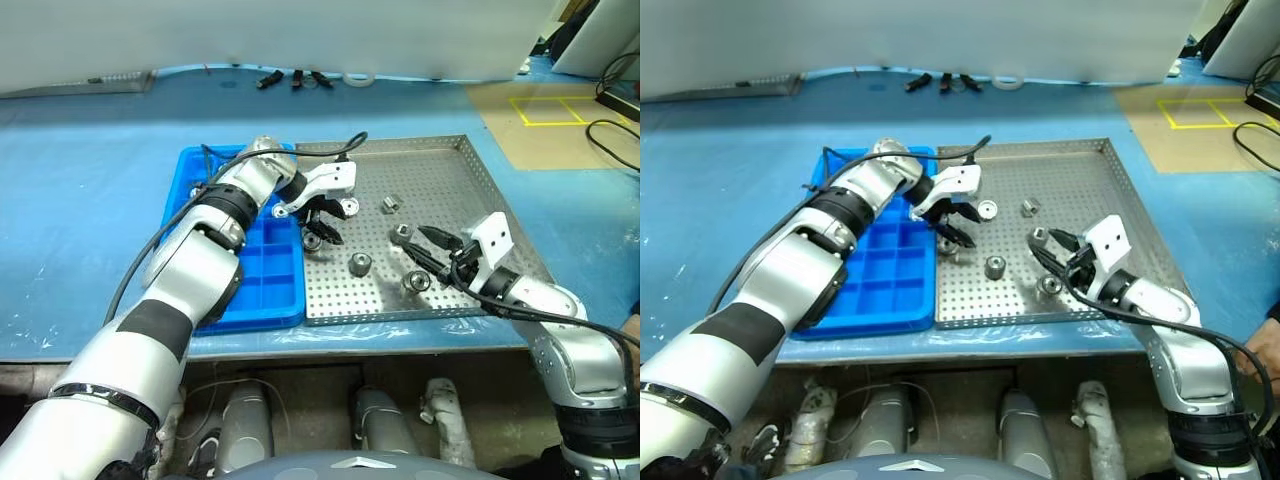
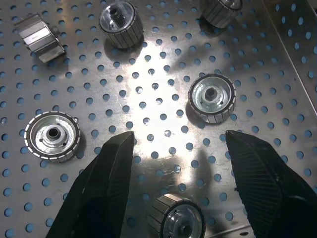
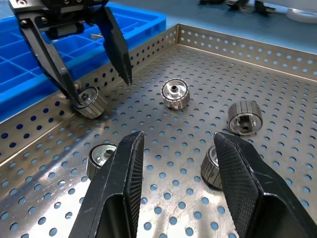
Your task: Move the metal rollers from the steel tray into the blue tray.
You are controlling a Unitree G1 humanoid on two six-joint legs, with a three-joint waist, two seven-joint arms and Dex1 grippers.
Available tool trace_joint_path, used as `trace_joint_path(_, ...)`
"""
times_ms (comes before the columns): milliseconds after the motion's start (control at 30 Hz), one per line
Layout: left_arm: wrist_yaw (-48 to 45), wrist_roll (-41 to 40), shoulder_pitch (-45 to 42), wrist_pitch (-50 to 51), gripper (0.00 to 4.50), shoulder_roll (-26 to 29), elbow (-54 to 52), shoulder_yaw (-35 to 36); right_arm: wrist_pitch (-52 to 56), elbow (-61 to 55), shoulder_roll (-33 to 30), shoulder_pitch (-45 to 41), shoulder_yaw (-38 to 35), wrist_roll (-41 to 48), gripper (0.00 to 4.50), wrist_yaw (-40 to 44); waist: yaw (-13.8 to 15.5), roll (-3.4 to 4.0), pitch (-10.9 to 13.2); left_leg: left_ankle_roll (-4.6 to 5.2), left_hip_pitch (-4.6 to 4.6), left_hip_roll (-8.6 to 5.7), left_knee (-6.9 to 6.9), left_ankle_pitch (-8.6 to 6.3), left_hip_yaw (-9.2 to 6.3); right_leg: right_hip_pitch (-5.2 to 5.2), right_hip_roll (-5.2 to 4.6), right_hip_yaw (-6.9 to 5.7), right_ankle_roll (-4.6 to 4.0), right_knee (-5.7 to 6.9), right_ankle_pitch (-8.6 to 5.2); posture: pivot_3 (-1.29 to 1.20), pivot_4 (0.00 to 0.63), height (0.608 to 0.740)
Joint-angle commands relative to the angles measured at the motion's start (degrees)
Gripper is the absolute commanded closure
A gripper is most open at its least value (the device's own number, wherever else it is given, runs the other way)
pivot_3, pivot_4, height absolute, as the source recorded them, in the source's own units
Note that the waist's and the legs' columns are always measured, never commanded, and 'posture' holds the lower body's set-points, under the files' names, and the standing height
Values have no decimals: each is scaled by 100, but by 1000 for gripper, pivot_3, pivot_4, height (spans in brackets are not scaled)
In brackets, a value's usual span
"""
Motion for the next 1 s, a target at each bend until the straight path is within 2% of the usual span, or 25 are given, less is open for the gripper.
trace_joint_path(33, -186, 417, -300, -320, 1437, 90, 172, -171, -162, -421, 171, 165, -15, -89, 2172, -282, -69, 0, 0, 0, 5, 0, -1, 0, 0, 8, 0, 0, -12, -3, -7, -362, 150, 740)
trace_joint_path(233, -239, 1007, -247, -643, 1437, 356, 416, -366, -337, -487, 459, 431, 85, -265, 2172, -538, -181, -1, 1, -2, 26, 1, -1, 1, 1, 25, 0, 4, -14, -8, -9, -376, 150, 740)
trace_joint_path(433, -224, 1301, -113, -597, 1437, 285, 468, -451, -440, -428, 614, 462, 149, -362, 2172, -698, -276, -1, 1, -1, 32, 0, -2, 0, 1, 33, -1, 5, -15, -11, -9, -386, 150, 740)
trace_joint_path(833, 418, 1976, 415, -481, 1437, 369, 586, -828, -503, -539, 767, 653, 229, -454, 2172, -892, -535, 0, 0, 1, 56, 4, -15, -1, 2, 33, 14, 23, -17, -10, -10, -400, 150, 740)
trace_joint_path(933, 375, 1983, 449, -534, 2017, 413, 579, -784, -521, -546, 778, 677, 236, -466, 2129, -905, -571, 0, 0, 6, 59, 3, -13, -3, 2, 36, 13, 25, -19, -10, -10, -398, 150, 740)
trace_joint_path(1000, 377, 1994, 456, -558, 2626, 430, 573, -764, -529, -536, 776, 678, 227, -468, 2129, -904, -578, 0, 0, 6, 59, 3, -13, -4, 3, 36, 13, 25, -19, -10, -9, -396, 150, 740)
